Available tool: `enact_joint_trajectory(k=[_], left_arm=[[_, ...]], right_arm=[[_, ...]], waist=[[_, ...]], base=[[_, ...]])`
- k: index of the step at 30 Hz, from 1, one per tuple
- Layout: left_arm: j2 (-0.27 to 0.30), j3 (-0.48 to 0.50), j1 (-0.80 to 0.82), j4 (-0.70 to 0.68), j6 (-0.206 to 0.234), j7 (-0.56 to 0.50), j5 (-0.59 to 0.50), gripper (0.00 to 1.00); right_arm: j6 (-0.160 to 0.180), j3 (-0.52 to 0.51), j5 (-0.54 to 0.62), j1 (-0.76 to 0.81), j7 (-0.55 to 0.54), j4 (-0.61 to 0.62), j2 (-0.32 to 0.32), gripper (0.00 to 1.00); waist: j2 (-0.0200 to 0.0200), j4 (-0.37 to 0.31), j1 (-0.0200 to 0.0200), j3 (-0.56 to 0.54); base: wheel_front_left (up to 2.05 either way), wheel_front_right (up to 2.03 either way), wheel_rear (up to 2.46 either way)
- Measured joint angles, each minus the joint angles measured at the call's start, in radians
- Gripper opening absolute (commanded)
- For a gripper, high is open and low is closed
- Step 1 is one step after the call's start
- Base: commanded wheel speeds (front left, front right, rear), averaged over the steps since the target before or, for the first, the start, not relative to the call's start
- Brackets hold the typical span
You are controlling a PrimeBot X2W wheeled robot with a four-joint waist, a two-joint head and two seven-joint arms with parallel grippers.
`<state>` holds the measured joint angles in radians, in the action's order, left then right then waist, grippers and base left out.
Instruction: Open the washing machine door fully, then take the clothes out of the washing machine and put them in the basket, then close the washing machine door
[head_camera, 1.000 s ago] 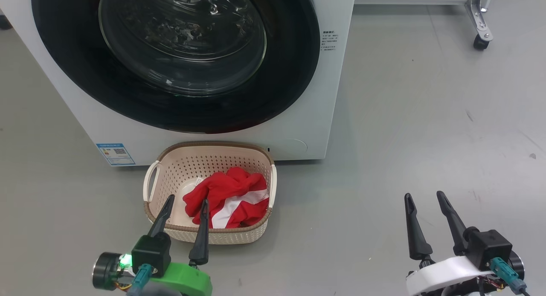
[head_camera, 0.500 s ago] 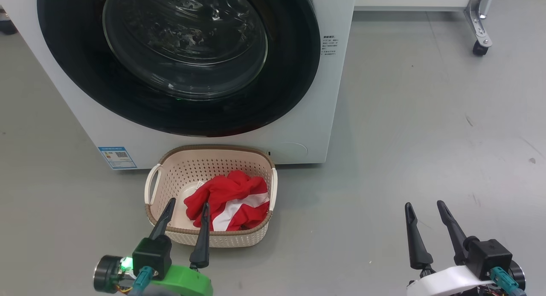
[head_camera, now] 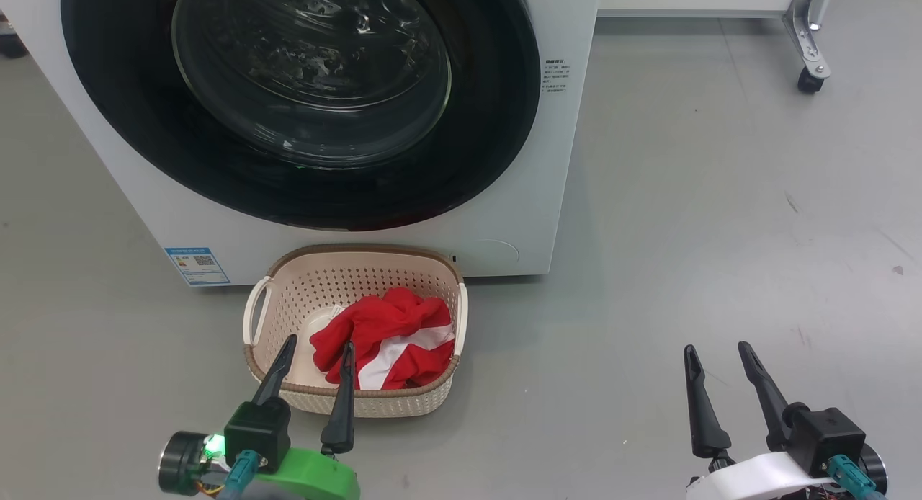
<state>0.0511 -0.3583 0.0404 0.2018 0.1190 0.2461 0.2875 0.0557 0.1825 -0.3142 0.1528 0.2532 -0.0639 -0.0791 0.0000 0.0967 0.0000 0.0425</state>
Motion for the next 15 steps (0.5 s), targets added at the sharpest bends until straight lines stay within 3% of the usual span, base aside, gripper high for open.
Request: enact_joint_trajectory(k=[8, 9, 15], left_arm=[[0.0, -0.002, 0.0, -0.001, 0.0, 0.0, 0.0, 1.0], [-0.001, -0.002, 0.0, 0.004, 0.0, 0.0, 0.0, 0.0], [-0.003, -0.005, -0.027, 0.038, -0.001, 0.0, 0.001, 0.0]], right_arm=[[-0.002, -0.006, 0.0, 0.0, 0.0, 0.003, 0.002, 1.0], [-0.002, -0.006, 0.0, 0.0, 0.0, -0.002, 0.003, 0.0], [-0.002, -0.002, -0.003, 0.009, -0.001, -0.04, 0.014, 0.0]], waist=[[0.0, -0.001, 0.0, 0.001], [0.0, -0.001, 0.0, 0.001], [0.0, -0.002, 0.0, 0.002]], base=[[0.0, 0.0, 0.0], [0.0, 0.0, 0.0], [0.0, 0.0, 0.0]])
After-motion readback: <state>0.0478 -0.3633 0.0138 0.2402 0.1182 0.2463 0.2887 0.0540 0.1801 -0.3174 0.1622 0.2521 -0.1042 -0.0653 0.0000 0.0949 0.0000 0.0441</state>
